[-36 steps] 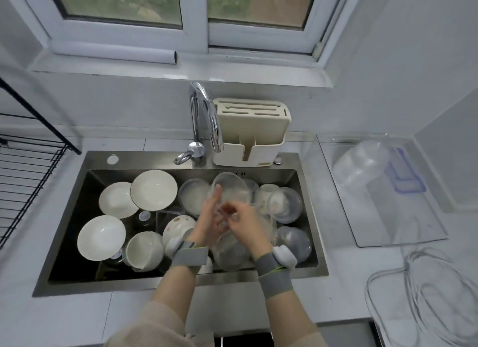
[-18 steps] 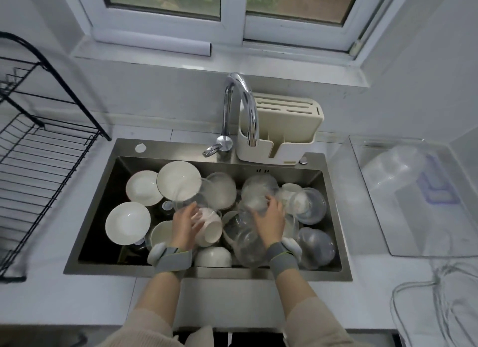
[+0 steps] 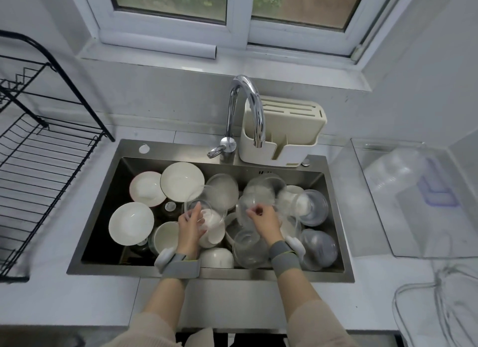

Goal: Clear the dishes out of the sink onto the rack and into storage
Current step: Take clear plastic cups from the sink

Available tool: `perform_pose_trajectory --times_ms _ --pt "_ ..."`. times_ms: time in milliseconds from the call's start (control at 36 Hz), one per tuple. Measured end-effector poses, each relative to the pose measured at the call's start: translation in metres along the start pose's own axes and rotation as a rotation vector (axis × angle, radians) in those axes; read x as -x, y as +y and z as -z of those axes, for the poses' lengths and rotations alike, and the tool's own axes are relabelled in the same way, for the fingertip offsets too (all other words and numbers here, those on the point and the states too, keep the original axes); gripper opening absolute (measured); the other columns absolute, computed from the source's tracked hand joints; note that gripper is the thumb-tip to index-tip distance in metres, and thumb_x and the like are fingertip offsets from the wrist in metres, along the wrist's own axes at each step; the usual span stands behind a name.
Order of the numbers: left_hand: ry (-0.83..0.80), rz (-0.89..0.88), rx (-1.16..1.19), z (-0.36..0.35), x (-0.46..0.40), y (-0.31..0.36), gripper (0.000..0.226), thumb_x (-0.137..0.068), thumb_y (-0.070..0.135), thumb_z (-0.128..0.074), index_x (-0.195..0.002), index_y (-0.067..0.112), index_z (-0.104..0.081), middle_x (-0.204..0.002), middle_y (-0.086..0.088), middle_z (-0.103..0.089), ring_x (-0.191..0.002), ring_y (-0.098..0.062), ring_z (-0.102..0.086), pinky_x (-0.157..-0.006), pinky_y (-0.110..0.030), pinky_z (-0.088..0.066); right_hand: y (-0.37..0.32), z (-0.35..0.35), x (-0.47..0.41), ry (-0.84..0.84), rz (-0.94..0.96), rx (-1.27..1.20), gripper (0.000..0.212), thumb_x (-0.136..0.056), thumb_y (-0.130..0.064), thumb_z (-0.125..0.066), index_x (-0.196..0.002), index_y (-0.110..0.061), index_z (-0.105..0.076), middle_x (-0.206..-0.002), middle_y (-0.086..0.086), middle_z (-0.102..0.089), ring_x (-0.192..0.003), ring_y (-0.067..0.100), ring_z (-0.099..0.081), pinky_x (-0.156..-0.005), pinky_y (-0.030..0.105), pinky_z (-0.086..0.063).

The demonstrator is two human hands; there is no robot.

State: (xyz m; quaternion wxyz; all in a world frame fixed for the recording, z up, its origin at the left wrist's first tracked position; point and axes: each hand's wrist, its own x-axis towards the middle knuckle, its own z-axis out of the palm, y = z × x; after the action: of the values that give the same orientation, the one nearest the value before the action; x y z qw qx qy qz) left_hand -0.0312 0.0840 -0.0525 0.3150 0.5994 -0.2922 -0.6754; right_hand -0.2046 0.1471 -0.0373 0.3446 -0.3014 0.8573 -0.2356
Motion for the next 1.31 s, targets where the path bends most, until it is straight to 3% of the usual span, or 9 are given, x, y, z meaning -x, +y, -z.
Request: perform_pose_trajectory --times_ms 111,194,389,472,611,833,1028,1167,1306 --pt "0.006 -0.007 0.003 -0.001 0.001 -0.001 0.038 -0.095 0.037 -0.056 -0.117 0.007 -0.048 -0.116 -0.012 -0.051 -0.106 -0.024 -0.054 -0.074 -0.029 -0.049 -0.017 0.003 0.013 0.118 0.168 -0.354 0.013 -0.093 -0.018 -0.055 -0.086 -0.008 -0.056 -0.082 0.000 -0.054 -0.077 0.013 -0.051 -0.073 0.026 -0.044" --pt "0.012 0.001 -0.004 -0.003 0.001 -0.002 0.045 -0.095 0.037 -0.056 -0.123 0.003 -0.047 -0.119 -0.013 -0.050 -0.108 -0.025 -0.054 -0.073 -0.028 -0.048 -0.036 0.004 0.023 0.179 0.345 -0.315 0.012 -0.094 -0.016 -0.053 -0.082 -0.016 -0.050 -0.080 -0.008 -0.048 -0.070 -0.002 -0.044 -0.066 0.019 -0.038" --pt "-0.082 0.017 0.063 -0.011 0.004 -0.003 0.066 -0.096 0.048 -0.048 -0.137 -0.004 -0.039 -0.130 -0.021 -0.055 -0.120 -0.032 -0.055 -0.096 -0.045 -0.049 -0.058 -0.028 0.041 0.034 0.673 0.152 0.014 -0.096 -0.024 -0.047 -0.094 -0.012 -0.052 -0.086 0.011 -0.065 -0.077 0.031 -0.058 -0.064 0.038 -0.037" --pt "-0.121 0.007 0.162 -0.019 0.011 0.003 0.054 -0.095 0.051 -0.044 -0.114 0.000 -0.047 -0.104 -0.022 -0.049 -0.101 -0.031 -0.051 -0.081 -0.041 -0.045 -0.057 -0.042 0.046 -0.042 0.704 0.222 0.015 -0.097 -0.022 -0.045 -0.093 -0.009 -0.049 -0.089 0.019 -0.064 -0.082 0.040 -0.057 -0.063 0.036 -0.026" --pt "-0.221 0.023 0.213 -0.020 0.016 0.003 0.049 -0.096 0.061 -0.033 -0.075 0.017 -0.041 -0.080 -0.011 -0.037 -0.087 -0.026 -0.041 -0.090 -0.043 -0.031 -0.061 -0.046 0.052 -0.123 0.744 0.218 0.015 -0.097 -0.024 -0.043 -0.095 -0.011 -0.050 -0.091 0.015 -0.065 -0.086 0.034 -0.057 -0.069 0.032 -0.026" --pt "-0.125 -0.008 -0.044 -0.012 -0.005 0.001 0.023 -0.097 0.025 -0.049 -0.102 0.002 -0.047 -0.091 -0.014 -0.049 -0.074 -0.016 -0.054 -0.054 -0.026 -0.048 -0.053 -0.045 0.042 -0.134 0.673 0.146 0.024 -0.099 -0.021 -0.039 -0.094 -0.009 -0.059 -0.092 0.014 -0.066 -0.087 0.031 -0.059 -0.074 0.037 -0.039" --pt "-0.001 0.050 -0.149 -0.008 -0.016 -0.001 0.029 -0.098 0.007 -0.044 -0.124 -0.004 -0.047 -0.127 -0.022 -0.054 -0.109 -0.032 -0.058 -0.074 -0.037 -0.047 -0.023 -0.041 0.032 0.384 0.493 0.099 0.024 -0.088 -0.013 -0.047 -0.109 -0.013 -0.060 -0.108 0.003 -0.059 -0.101 0.020 -0.052 -0.090 0.034 -0.045" --pt "-0.045 0.057 -0.265 -0.006 -0.020 -0.009 0.028 -0.097 0.000 -0.049 -0.123 -0.008 -0.049 -0.126 -0.023 -0.050 -0.111 -0.032 -0.057 -0.068 -0.021 -0.051 0.011 -0.033 0.018 0.286 0.147 0.261 0.043 -0.091 -0.021 -0.051 -0.134 -0.016 -0.043 -0.133 0.005 -0.048 -0.122 0.022 -0.043 -0.101 0.033 -0.039" --pt "0.019 0.145 -0.060 -0.012 -0.018 -0.009 0.040 -0.100 0.015 -0.040 -0.134 -0.006 -0.042 -0.126 -0.023 -0.056 -0.102 -0.028 -0.053 -0.078 -0.040 -0.045 0.032 -0.035 0.009 0.105 -0.063 0.447 0.048 -0.096 -0.038 -0.046 -0.137 -0.015 -0.036 -0.131 0.008 -0.055 -0.123 0.025 -0.048 -0.101 0.035 -0.033"
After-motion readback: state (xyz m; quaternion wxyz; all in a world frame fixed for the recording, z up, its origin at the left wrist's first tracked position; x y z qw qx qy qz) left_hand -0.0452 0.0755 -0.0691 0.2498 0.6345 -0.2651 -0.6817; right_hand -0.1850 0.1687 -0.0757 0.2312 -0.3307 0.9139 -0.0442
